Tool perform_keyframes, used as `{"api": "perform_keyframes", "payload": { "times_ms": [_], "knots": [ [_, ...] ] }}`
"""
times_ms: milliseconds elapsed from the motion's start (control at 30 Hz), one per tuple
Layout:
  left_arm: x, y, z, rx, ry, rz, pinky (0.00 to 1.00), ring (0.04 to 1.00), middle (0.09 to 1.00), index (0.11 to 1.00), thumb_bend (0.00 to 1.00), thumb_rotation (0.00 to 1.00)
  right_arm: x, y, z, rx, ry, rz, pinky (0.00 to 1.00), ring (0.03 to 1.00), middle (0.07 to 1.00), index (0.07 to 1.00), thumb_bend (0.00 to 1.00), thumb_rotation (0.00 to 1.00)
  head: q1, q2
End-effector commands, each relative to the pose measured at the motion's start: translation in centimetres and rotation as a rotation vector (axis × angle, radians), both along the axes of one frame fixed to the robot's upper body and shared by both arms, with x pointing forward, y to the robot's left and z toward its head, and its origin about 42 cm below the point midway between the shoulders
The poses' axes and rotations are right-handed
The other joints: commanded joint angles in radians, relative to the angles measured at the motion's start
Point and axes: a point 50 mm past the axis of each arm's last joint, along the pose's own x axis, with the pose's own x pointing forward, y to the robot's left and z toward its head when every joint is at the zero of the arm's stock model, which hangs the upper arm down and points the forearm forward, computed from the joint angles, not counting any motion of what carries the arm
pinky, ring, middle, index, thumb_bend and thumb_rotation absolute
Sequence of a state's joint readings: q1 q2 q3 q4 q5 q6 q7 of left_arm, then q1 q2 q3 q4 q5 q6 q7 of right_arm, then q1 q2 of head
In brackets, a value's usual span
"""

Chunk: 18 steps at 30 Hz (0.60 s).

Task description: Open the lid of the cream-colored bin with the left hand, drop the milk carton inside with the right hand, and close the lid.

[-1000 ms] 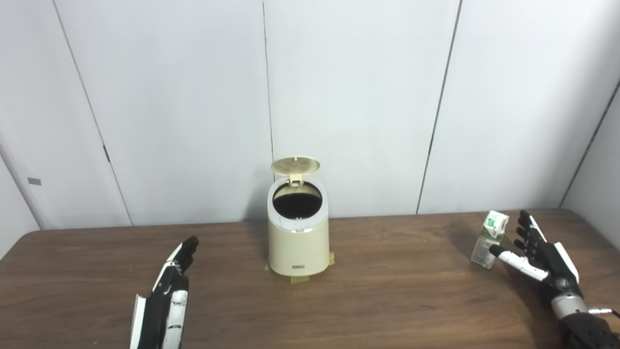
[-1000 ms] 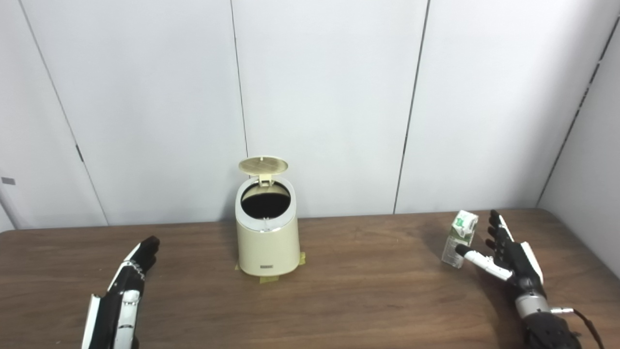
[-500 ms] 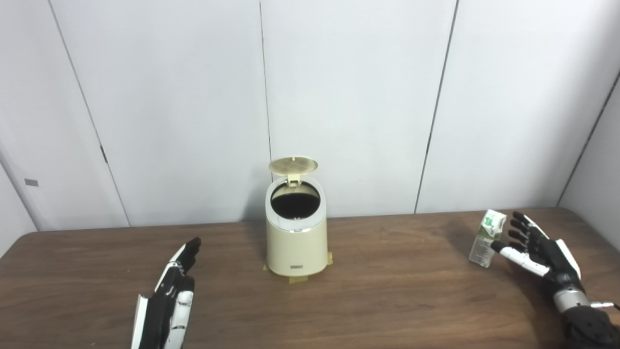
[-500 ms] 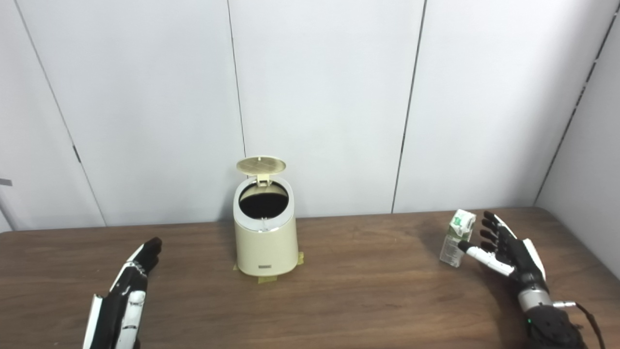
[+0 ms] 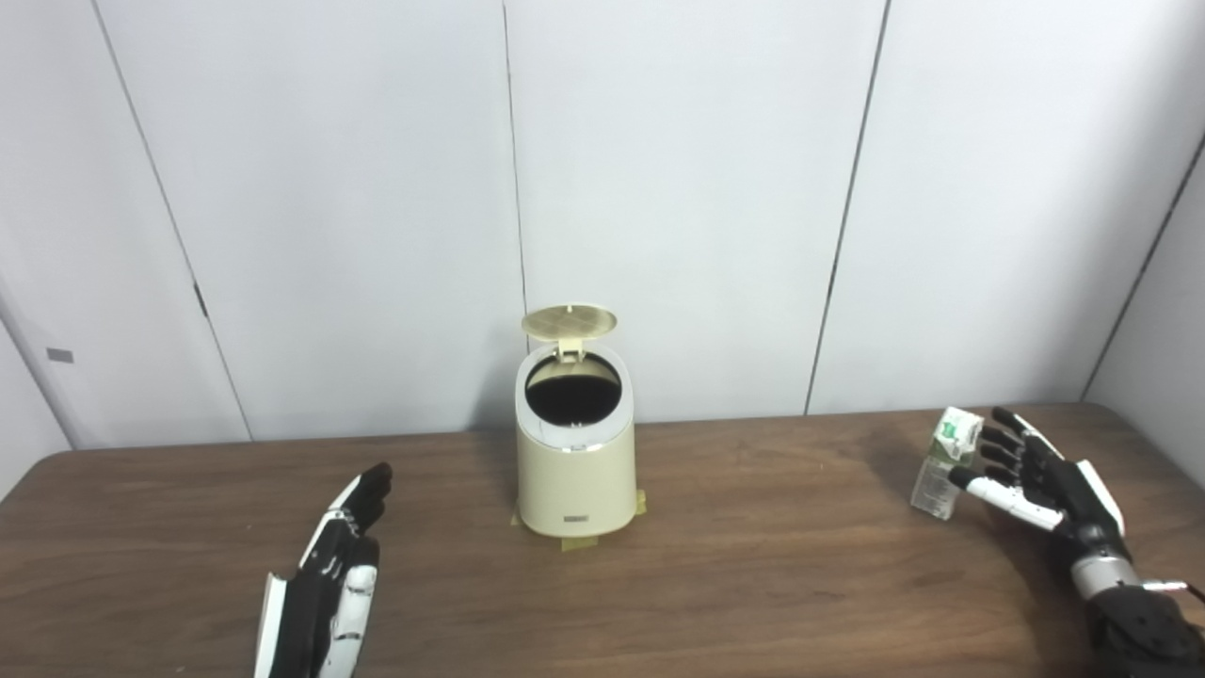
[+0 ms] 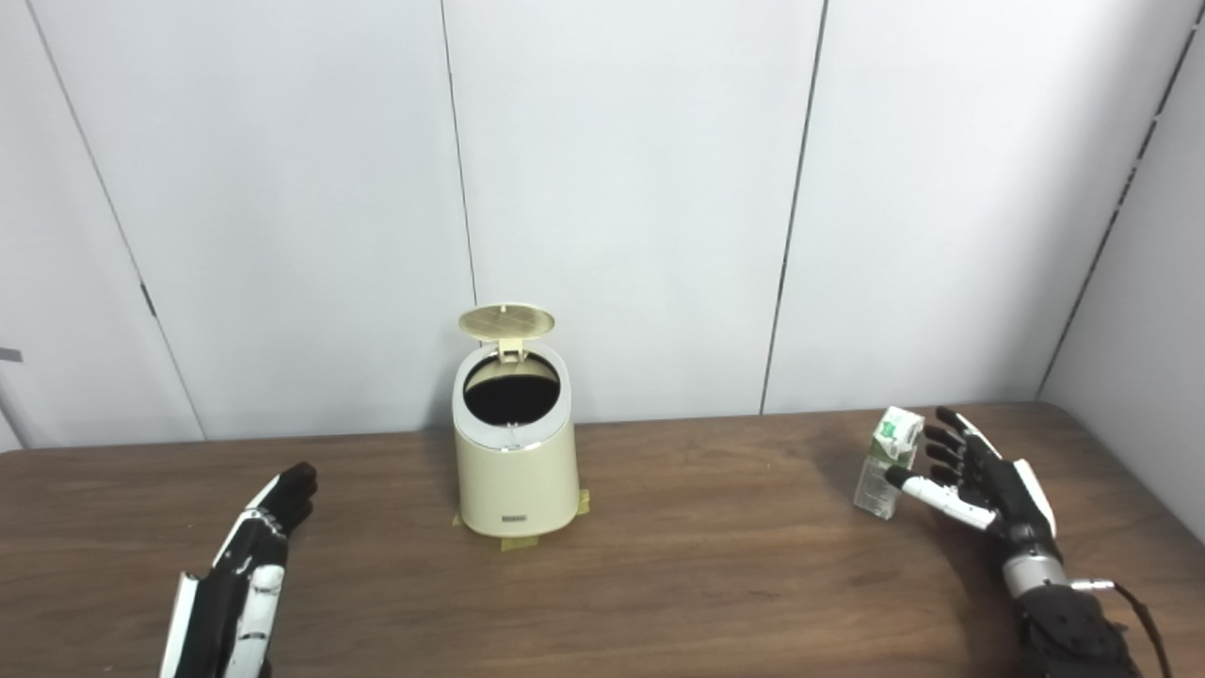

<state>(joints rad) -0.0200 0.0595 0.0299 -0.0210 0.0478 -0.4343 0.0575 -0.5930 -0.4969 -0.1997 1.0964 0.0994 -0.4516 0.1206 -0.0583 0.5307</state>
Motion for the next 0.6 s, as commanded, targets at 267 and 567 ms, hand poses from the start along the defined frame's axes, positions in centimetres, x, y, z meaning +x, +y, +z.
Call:
{"api": "perform_keyframes", "payload": {
  "times_ms": [267,567],
  "knots": [
    [-0.8,0.4,-1.6,0.056,0.033,0.012,0.90,0.906,0.899,0.868,0.45,0.75,2.3,-0.1,3.8,-0.024,-0.089,0.030,0.84,0.871,0.885,0.878,0.99,0.35,0.006,-0.002],
    [-0.9,0.5,-1.6,0.051,0.033,0.020,0.88,0.895,0.887,0.854,0.47,0.75,2.8,0.6,4.1,-0.020,-0.103,0.041,0.81,0.868,0.885,0.900,1.00,0.39,0.007,0.001]
  ]
}}
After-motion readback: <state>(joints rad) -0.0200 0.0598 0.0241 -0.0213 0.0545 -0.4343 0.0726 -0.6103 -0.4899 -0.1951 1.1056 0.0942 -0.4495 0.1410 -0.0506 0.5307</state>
